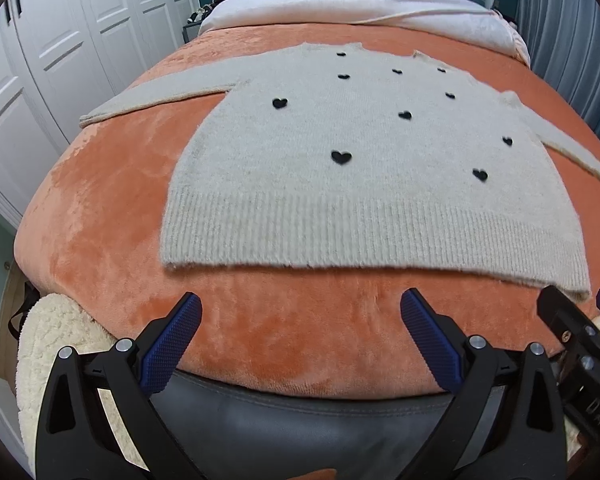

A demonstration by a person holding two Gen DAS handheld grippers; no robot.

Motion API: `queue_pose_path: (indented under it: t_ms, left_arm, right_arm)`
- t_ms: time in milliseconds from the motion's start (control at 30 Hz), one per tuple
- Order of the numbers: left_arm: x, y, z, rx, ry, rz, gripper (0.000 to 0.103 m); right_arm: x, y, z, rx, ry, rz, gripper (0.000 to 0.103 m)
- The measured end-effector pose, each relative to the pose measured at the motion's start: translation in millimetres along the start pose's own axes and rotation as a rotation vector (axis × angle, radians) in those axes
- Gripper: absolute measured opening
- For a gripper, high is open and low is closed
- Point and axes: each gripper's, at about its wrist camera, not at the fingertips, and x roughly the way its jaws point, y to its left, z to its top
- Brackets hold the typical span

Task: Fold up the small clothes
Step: 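Grasp a sweater sleeve with the right gripper and fold it across the body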

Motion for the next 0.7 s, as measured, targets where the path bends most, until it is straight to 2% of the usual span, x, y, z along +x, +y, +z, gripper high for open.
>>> queue_pose_path:
  t_ms: [100,233,333,433,600,700]
  left_arm:
    - [3.0,23.6,18.2,-0.067,-0.011,-0.028,0.098]
    - [8.8,52.2,47.6,-0.155,-0.04,-0.028,0.098]
    - [17.3,64.2,67.0,-0.197,-0.043,-0.019,0.098]
    - [28.5,71.5,82.9,-0.243,-0.052,0.004,0.098]
    - [56.8,75.9,99.4,-0.3,-0.013,0.027,0.098]
    - [76.1,75.2,104.9,-0.31,0.017,0.037,0.098]
  right_arm:
    - [5.4,-40.9,22.9,0.063,-0.049,-0.016,0.093]
    - [36.5,-149.0,80.4,0.278,-0.052,-0.002,0.093]
    - [66.2,-240.0,130.4,0.438,-0.088,-0.038,0.093]
    - [101.7,-314.1,171.0,0.564,-0.105,-0.062,0.093]
    - [165.1,-406.7,205.0,0.795,-0.081,-0.131,0.093]
    - [191.1,-433.5,210.4,0.884,-0.074,-0.137,0.093]
